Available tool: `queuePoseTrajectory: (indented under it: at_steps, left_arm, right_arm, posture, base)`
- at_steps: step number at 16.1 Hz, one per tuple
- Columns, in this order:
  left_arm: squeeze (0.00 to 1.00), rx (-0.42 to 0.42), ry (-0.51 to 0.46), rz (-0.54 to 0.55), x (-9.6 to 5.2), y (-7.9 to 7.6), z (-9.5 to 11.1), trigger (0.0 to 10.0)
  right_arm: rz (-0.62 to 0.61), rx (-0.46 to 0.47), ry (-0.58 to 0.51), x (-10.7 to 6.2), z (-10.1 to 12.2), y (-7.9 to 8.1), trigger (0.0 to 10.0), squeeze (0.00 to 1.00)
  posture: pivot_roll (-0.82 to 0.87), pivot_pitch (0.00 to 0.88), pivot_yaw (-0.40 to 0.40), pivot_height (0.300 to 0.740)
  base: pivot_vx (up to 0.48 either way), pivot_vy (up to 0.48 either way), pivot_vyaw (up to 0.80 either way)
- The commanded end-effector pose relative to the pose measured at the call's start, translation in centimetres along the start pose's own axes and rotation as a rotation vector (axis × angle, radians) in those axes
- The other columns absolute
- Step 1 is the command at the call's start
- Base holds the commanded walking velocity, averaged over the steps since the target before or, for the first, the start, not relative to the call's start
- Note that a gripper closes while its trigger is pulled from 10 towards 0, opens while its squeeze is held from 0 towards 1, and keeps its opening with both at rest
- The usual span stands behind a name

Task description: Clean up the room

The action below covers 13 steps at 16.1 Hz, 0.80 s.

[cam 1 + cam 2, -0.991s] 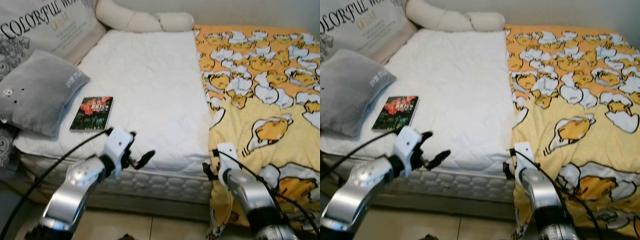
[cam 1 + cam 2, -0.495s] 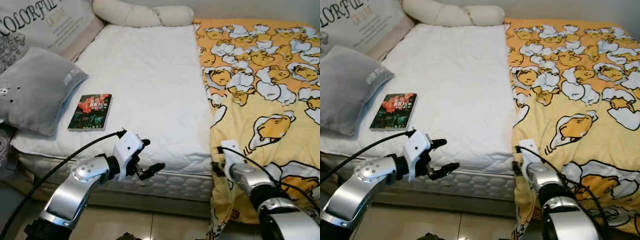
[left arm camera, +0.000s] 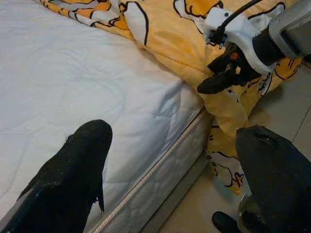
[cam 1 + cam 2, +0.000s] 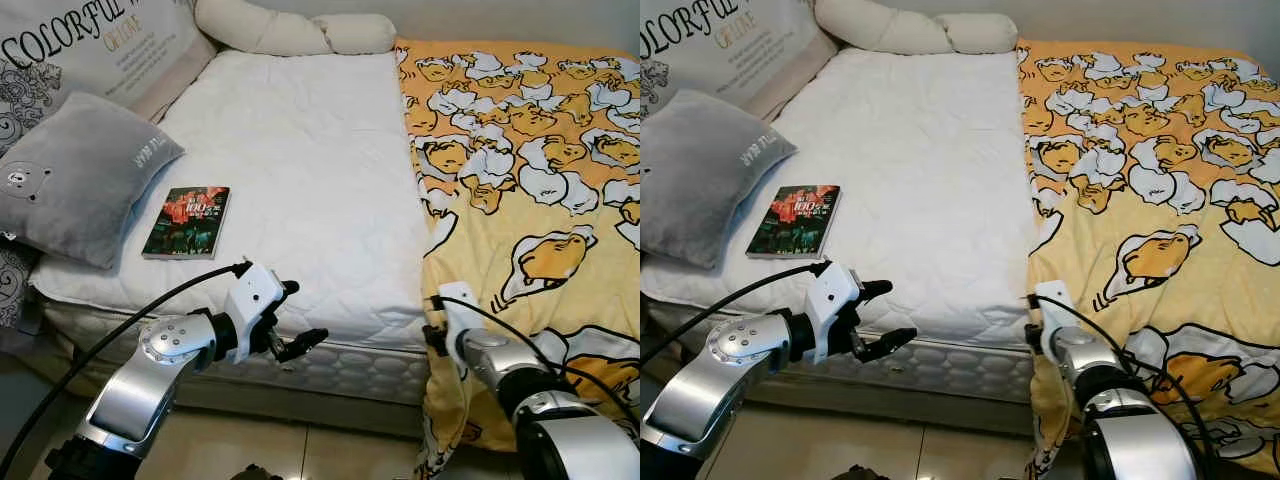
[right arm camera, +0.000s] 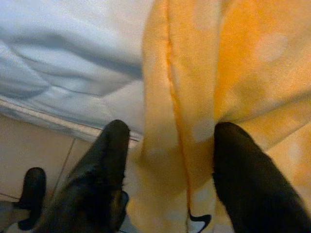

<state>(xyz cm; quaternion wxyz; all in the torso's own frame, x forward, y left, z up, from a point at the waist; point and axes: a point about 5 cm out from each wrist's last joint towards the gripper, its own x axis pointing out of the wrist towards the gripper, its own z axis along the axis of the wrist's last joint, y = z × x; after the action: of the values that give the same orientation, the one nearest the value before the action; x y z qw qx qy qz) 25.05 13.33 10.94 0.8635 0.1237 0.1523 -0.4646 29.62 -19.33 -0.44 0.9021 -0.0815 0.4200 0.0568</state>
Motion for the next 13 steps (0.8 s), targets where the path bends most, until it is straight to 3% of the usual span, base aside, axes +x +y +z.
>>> queuePoseTrajectory:
  at_steps: [1,13]
  left_arm:
    - [0.00,0.014,-0.007,0.000,-0.09,0.10,0.40,10.0]
    - [0.00,0.032,0.001,-0.013,-0.04,0.17,0.36,10.0]
  right_arm:
    - [0.005,-0.003,0.001,0.04,0.02,0.15,0.0,0.00]
    - [-0.002,0.031,0.010,0.03,-0.73,-0.18,0.0,0.00]
  posture:
    - [-0.01,0.000,0.028,0.740]
    - [-0.02,0.000,0.039,0.740]
  base:
    - [0.000,0.000,0.00]
    - [0.000,0.000,0.00]
